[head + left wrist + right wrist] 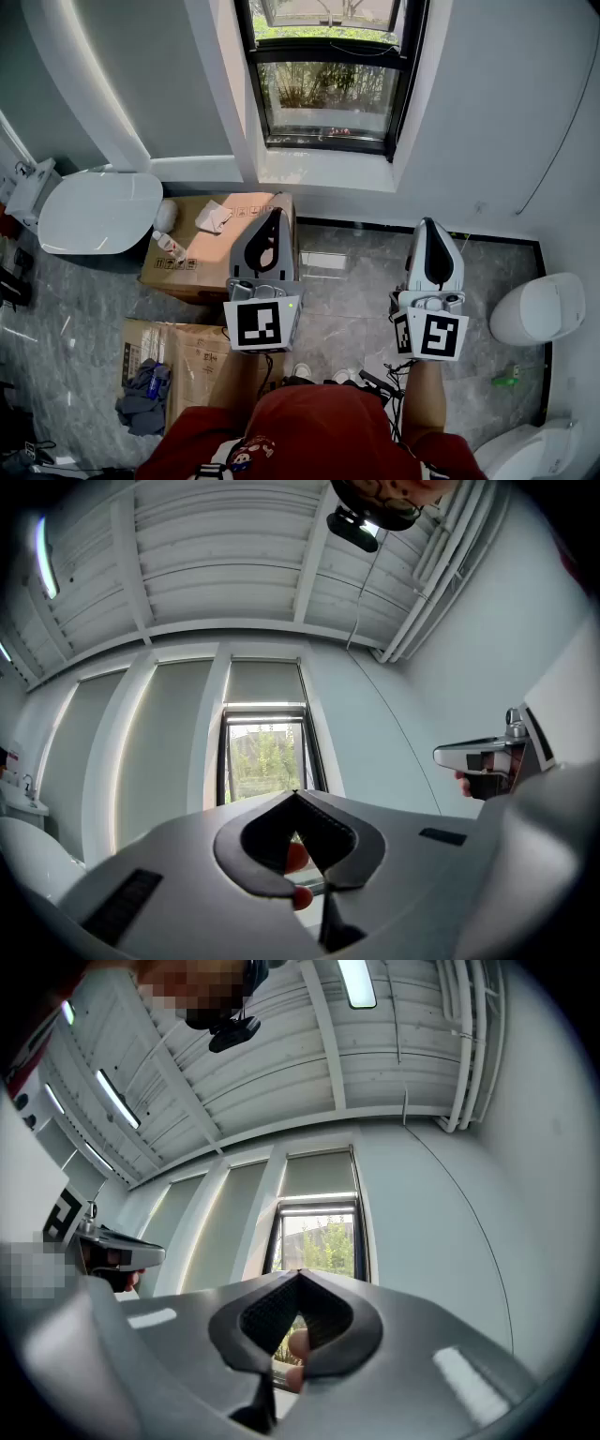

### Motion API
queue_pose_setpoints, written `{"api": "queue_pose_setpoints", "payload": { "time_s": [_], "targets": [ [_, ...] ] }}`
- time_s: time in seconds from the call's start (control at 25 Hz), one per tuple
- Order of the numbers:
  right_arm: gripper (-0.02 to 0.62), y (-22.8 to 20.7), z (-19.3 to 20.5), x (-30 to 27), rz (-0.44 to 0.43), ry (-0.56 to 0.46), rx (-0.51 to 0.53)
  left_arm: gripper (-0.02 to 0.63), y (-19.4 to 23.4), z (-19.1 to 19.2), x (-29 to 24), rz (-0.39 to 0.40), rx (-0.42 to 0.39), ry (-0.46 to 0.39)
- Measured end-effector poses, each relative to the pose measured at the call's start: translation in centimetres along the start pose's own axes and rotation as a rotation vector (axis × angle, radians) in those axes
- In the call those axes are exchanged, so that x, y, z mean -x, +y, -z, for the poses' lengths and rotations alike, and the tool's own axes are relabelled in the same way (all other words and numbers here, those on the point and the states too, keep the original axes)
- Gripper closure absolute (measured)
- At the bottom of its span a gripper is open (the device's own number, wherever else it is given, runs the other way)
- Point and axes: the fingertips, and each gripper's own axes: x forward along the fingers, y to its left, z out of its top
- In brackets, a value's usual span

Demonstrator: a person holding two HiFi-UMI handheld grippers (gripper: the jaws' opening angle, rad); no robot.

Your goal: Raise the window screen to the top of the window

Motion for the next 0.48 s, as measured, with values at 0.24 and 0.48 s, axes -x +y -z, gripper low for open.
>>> {"api": "queue_pose_setpoints", "payload": {
  "time_s": [0.24, 0.48],
  "targets": [
    [0.586, -1.5, 0.0, 0.5, -0.002, 0.012, 0.010, 0.601, -1.8, 0.1, -0.2, 0.004, -0.016, 0.024],
    [0.586, -2.3, 1.8, 1.4, -0.043, 0.066, -0.001, 0.601, -3.8, 1.1, -0.4, 0.014, -0.021, 0.045]
  ]
}}
